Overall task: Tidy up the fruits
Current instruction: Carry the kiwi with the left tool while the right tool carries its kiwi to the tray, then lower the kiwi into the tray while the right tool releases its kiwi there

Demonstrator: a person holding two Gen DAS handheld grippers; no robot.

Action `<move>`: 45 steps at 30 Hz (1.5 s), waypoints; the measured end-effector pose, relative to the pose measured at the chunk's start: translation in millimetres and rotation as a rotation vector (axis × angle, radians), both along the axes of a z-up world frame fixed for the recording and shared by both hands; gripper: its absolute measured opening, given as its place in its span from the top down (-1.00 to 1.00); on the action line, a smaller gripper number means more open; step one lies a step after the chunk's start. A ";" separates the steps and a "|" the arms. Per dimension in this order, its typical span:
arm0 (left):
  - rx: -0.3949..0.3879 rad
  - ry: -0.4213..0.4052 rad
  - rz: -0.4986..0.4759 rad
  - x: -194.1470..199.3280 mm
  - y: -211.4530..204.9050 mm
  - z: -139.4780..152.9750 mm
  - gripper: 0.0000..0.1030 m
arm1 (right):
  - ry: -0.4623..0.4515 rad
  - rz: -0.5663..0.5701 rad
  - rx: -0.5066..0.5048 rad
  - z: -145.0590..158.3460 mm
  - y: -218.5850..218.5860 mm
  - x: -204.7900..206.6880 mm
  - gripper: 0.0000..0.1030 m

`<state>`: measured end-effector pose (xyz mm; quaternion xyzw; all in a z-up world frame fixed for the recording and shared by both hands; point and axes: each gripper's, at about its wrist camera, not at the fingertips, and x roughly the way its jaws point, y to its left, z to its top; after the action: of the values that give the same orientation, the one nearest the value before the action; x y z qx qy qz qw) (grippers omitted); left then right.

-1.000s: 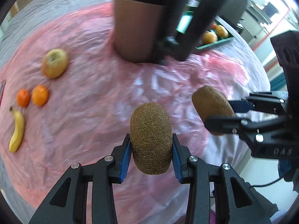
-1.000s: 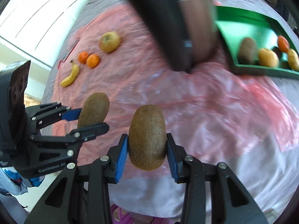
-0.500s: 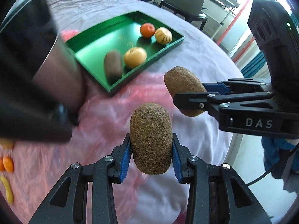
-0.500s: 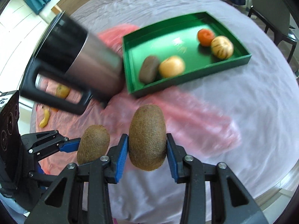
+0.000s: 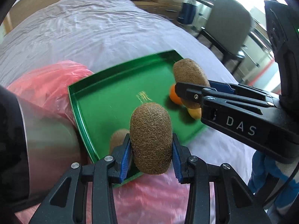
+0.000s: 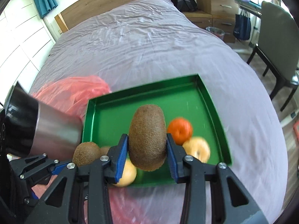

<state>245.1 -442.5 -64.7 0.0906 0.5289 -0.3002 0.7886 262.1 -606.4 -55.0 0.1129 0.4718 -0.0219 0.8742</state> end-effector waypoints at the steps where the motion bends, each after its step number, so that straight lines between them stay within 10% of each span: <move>1: 0.006 -0.005 0.029 6.5 -1.2 -4.7 0.33 | -0.001 0.009 -0.006 -2.6 -0.5 10.0 0.54; 23: 0.089 0.058 0.304 77.7 -20.7 -83.1 0.33 | 0.104 0.030 -0.047 -78.3 -36.2 98.4 0.51; 37: 0.108 0.000 0.279 76.8 -28.9 -76.8 0.10 | 0.119 0.018 -0.068 -85.4 -42.9 94.9 0.46; 45: 0.086 -0.056 0.263 66.2 -25.7 -53.5 -0.13 | 0.040 -0.010 -0.071 -55.2 -43.5 77.8 0.06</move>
<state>311.3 -468.2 -118.2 0.0624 0.5265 -0.1689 0.8309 339.8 -650.0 -110.1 0.0837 0.4874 -0.0449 0.8680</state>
